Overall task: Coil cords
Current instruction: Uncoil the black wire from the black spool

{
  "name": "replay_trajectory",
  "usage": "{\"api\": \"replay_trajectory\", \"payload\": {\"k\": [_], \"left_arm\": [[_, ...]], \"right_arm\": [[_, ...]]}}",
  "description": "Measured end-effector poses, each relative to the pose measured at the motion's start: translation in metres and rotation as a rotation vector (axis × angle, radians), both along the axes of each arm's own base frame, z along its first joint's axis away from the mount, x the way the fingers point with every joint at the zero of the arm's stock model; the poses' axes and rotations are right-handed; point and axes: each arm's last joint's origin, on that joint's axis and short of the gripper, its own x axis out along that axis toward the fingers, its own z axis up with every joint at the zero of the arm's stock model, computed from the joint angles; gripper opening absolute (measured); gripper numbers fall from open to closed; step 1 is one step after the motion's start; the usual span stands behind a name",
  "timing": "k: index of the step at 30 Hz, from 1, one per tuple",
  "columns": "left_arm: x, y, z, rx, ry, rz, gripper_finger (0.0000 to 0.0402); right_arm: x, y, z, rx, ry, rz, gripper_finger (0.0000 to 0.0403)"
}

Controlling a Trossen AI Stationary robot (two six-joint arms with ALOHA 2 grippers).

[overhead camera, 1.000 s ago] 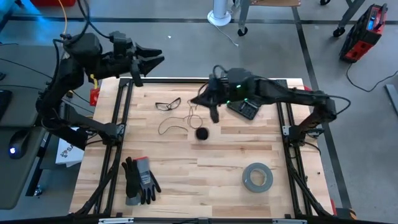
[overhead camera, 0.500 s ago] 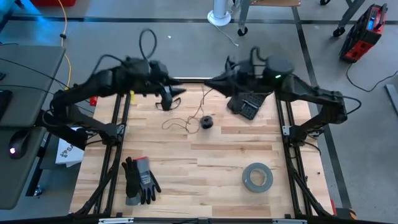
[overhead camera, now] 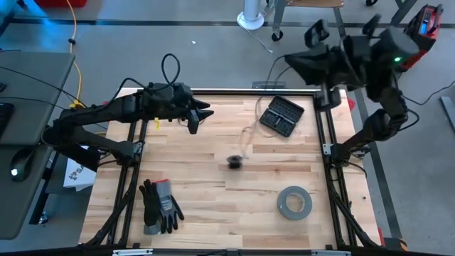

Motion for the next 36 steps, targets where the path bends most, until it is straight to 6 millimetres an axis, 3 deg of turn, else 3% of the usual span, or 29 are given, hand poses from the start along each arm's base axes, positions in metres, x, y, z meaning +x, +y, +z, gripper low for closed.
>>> {"api": "replay_trajectory", "payload": {"k": [8, 14, 23, 29, 33, 36], "left_arm": [[0.018, 0.000, -0.022, -0.018, 0.135, -0.104, 0.0172], [0.042, -0.011, -0.050, -0.041, 0.259, -0.170, 0.0172], [0.076, -0.021, -0.114, -0.117, 0.148, -0.239, 0.0172], [0.115, -0.017, -0.146, -0.207, 0.014, -0.314, 0.0172], [0.128, -0.017, -0.180, -0.304, 0.105, -0.296, 0.0172], [0.135, -0.016, -0.189, -0.320, 0.083, -0.264, 0.0172]], "right_arm": [[-0.021, -0.012, 0.015, -0.005, -0.142, -0.063, 0.0000], [-0.008, -0.019, 0.011, 0.000, -0.121, -0.081, 0.0000], [0.004, -0.029, 0.007, 0.024, -0.107, -0.029, 0.0000], [0.005, -0.032, 0.007, 0.028, -0.110, -0.026, 0.0000], [0.005, -0.033, 0.007, 0.049, -0.102, -0.017, 0.0000], [0.004, -0.033, 0.007, 0.050, -0.101, -0.017, 0.0000]]}}
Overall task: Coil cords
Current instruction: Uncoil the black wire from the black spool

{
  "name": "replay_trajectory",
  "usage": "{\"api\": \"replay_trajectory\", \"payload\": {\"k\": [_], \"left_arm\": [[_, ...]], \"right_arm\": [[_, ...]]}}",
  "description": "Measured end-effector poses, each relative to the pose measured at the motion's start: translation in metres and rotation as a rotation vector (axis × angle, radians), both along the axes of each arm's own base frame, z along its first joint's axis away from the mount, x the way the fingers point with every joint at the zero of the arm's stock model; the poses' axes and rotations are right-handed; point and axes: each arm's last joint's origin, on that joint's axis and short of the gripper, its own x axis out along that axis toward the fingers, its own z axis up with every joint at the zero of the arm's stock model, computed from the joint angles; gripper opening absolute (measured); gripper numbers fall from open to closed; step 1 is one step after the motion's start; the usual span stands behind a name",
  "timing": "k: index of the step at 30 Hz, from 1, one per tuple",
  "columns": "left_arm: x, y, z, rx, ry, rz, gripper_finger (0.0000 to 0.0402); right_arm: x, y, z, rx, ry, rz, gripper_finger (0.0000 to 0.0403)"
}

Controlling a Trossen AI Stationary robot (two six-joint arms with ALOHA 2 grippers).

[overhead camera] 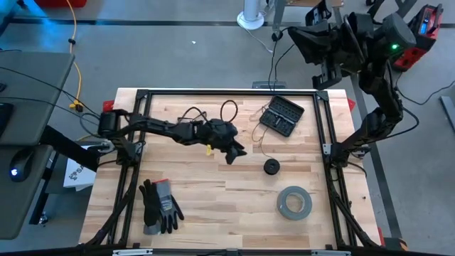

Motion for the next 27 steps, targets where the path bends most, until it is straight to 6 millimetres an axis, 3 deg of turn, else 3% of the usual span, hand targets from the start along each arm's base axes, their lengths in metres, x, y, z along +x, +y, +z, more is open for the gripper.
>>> {"api": "replay_trajectory", "payload": {"k": [7, 14, 21, 27], "left_arm": [[0.022, -0.014, -0.036, -0.123, -0.057, 0.027, 0.0172], [0.037, -0.022, -0.050, -0.110, -0.130, 0.112, 0.0172], [0.058, -0.020, -0.051, -0.014, -0.161, 0.209, 0.0172], [0.069, -0.020, -0.043, 0.037, -0.181, 0.148, 0.0172]], "right_arm": [[-0.002, 0.000, 0.001, -0.003, -0.004, -0.001, 0.0000], [-0.001, 0.001, 0.000, -0.006, 0.011, 0.013, 0.0000], [-0.001, 0.001, -0.001, 0.005, 0.019, 0.022, 0.0000], [-0.001, 0.001, -0.002, 0.013, 0.028, 0.025, 0.0000]]}}
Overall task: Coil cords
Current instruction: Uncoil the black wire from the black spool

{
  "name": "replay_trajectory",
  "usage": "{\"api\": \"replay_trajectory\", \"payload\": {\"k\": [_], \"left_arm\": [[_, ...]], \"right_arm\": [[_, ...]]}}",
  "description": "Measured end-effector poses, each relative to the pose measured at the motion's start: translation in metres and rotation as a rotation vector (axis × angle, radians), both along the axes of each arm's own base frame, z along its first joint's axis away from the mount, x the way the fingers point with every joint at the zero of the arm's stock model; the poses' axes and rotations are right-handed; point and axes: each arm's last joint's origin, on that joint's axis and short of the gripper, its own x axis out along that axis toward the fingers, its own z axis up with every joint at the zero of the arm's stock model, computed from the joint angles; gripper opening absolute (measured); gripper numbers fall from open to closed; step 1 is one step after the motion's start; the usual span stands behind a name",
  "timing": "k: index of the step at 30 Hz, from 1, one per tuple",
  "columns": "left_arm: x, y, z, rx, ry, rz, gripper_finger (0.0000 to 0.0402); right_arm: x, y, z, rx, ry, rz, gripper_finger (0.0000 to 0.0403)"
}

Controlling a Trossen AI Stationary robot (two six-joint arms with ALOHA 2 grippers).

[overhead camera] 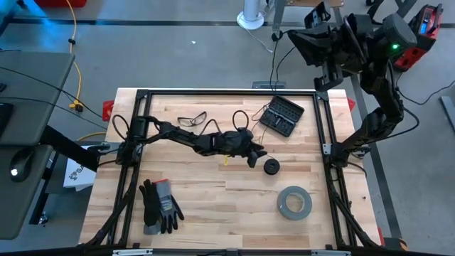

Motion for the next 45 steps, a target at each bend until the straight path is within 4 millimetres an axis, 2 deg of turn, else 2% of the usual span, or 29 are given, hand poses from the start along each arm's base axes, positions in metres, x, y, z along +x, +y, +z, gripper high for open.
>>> {"api": "replay_trajectory", "payload": {"k": [7, 15, 19, 30, 42, 45], "left_arm": [[-0.001, -0.003, -0.006, 0.010, 0.088, -0.027, 0.0165], [0.000, -0.005, -0.003, 0.056, 0.068, -0.004, 0.0100], [0.000, -0.005, -0.004, 0.099, 0.077, -0.018, 0.0081], [0.002, -0.005, 0.003, 0.328, 0.024, -0.073, 0.0076], [0.002, -0.006, 0.003, 0.332, 0.023, -0.087, 0.0076], [0.001, -0.006, 0.001, 0.302, 0.042, -0.082, 0.0062]], "right_arm": [[0.000, 0.000, 0.000, -0.003, -0.001, -0.001, 0.0000], [-0.005, 0.001, 0.001, -0.014, -0.006, -0.007, 0.0000], [-0.006, 0.001, 0.002, -0.018, -0.009, -0.008, 0.0000], [-0.006, 0.001, 0.001, -0.010, 0.001, -0.005, 0.0000], [-0.006, 0.001, 0.001, -0.019, -0.002, -0.005, 0.0000], [-0.006, 0.001, 0.001, -0.021, -0.002, -0.006, 0.0000]]}}
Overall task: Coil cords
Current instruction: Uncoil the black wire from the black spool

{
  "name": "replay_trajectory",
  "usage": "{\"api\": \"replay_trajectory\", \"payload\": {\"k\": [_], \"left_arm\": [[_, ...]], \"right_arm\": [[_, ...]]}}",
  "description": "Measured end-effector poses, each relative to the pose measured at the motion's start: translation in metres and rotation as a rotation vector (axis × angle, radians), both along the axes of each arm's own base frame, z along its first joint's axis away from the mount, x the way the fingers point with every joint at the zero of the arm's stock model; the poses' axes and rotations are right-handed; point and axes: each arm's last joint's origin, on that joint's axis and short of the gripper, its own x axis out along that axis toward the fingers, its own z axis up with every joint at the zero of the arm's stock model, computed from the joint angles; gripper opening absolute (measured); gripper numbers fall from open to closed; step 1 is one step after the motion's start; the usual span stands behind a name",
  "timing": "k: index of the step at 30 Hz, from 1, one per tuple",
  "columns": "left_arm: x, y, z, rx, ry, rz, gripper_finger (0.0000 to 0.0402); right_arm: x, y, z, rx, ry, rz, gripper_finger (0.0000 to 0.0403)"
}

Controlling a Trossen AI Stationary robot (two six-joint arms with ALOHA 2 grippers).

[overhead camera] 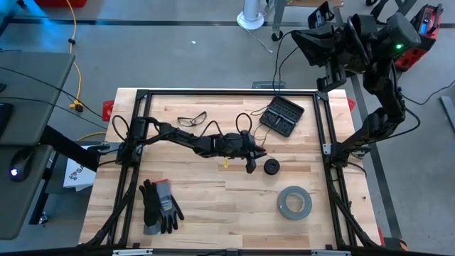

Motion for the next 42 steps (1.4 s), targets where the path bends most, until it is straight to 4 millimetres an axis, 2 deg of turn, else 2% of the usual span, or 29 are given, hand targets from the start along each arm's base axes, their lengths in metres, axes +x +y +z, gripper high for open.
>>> {"api": "replay_trajectory", "payload": {"k": [4, 9, 13, 16, 19, 22, 28, 31, 35, 42], "left_arm": [[0.000, 0.004, 0.000, -0.071, 0.002, 0.021, 0.0009], [0.009, 0.013, 0.015, -0.102, 0.000, 0.026, 0.0003], [0.008, 0.017, 0.039, -0.165, -0.003, -0.064, 0.0001], [-0.002, 0.015, 0.063, -0.196, 0.014, -0.173, 0.0001], [-0.021, 0.009, 0.090, -0.194, 0.076, -0.288, 0.0001], [-0.049, 0.006, 0.123, -0.149, 0.121, -0.350, 0.0001], [-0.112, 0.003, 0.183, -0.077, 0.162, -0.350, 0.0000], [-0.141, 0.004, 0.200, -0.045, 0.193, -0.307, 0.0000], [-0.171, 0.007, 0.214, 0.047, 0.241, -0.211, 0.0000], [-0.204, 0.016, 0.225, 0.083, 0.293, -0.124, 0.0000]], "right_arm": [[0.000, 0.000, 0.000, 0.000, 0.000, 0.000, 0.0000], [0.000, 0.000, 0.000, 0.003, 0.000, 0.002, 0.0000], [0.000, 0.000, -0.001, 0.050, 0.013, 0.016, 0.0000], [0.003, -0.003, -0.007, 0.092, 0.079, -0.044, 0.0008], [0.008, -0.007, -0.019, 0.130, 0.203, -0.143, 0.0029], [0.016, -0.011, -0.034, 0.154, 0.337, -0.230, 0.0053], [0.045, -0.019, -0.071, 0.157, 0.640, -0.326, 0.0083], [0.064, -0.023, -0.092, 0.149, 0.777, -0.337, 0.0087], [0.094, -0.032, -0.121, 0.137, 0.939, -0.426, 0.0087], [0.135, -0.041, -0.163, 0.093, 1.125, -0.433, 0.0087]]}}
